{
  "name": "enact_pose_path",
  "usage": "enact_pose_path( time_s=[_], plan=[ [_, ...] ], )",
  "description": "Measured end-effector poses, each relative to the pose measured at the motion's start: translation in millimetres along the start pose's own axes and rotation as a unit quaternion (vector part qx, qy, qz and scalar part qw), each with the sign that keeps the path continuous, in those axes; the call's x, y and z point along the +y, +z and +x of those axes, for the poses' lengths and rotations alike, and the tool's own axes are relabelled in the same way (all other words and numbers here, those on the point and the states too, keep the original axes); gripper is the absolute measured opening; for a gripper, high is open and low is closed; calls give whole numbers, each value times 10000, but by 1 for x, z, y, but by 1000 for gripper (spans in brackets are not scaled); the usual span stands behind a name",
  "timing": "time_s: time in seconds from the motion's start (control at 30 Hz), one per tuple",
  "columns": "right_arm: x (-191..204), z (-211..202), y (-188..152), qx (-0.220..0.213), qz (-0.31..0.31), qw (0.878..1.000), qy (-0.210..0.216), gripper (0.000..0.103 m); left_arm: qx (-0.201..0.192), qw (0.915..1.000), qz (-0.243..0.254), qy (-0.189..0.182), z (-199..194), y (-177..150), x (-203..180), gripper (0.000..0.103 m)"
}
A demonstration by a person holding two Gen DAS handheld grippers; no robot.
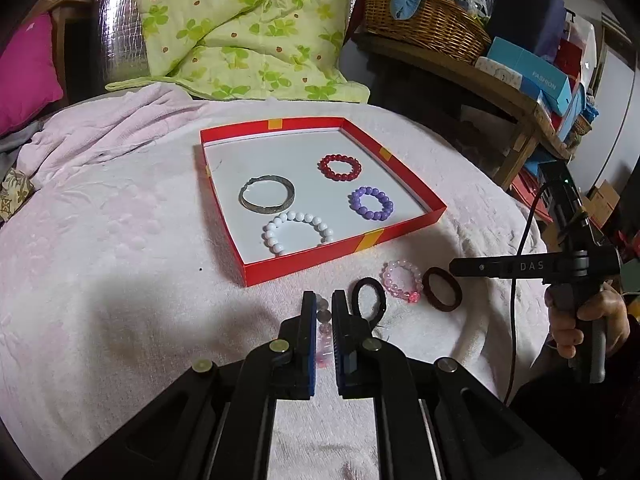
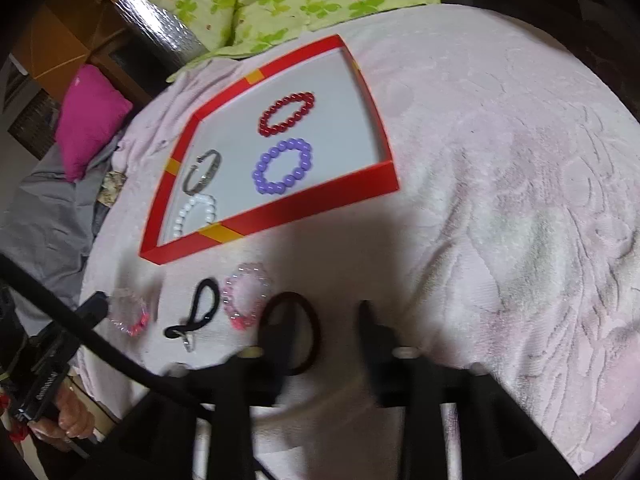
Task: Organize jewelry
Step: 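Carry the pink bracelet over the tray with the left gripper while the right holds the black hair tie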
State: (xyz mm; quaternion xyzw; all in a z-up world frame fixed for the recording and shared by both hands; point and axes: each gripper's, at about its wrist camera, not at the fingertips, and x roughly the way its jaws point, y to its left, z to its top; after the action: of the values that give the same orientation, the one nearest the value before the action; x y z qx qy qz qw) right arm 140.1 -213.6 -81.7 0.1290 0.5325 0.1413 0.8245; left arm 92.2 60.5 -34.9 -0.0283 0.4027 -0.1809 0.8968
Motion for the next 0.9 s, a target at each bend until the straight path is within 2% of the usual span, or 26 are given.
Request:
enact_pose_path(
  time_s=[0.13, 0.2, 0.27, 0.3, 0.47, 0.7, 0.9],
  plan=[
    [11, 6, -5, -21, -367, 9993, -88, 45, 20, 10000, -46, 22, 1, 0, 1, 8],
    [21, 15, -10, 81, -653, 9974, -286, 36, 29, 10000, -52, 25, 1, 1, 1, 8],
    [32, 20, -13, -16, -1097, 9912, -739, 17, 38, 10000, -66, 36, 2, 1, 1, 8],
    [35, 19, -14, -54, -1225, 9889, -834, 6, 35, 10000, -71, 41, 2, 1, 1, 8],
    [29, 2, -12, -396, -1110, 9908, -662, 6, 4, 9999, -119, 27, 1, 3, 2, 8],
    [15, -27, 2, -1015, -658, 9925, -184, 6, -180, 9997, -144, -91, 0, 15, -4, 8],
    [12, -33, 17, -1252, -355, 9913, -181, 6, -542, 9981, -147, -255, 3, 41, -11, 8]
  ],
)
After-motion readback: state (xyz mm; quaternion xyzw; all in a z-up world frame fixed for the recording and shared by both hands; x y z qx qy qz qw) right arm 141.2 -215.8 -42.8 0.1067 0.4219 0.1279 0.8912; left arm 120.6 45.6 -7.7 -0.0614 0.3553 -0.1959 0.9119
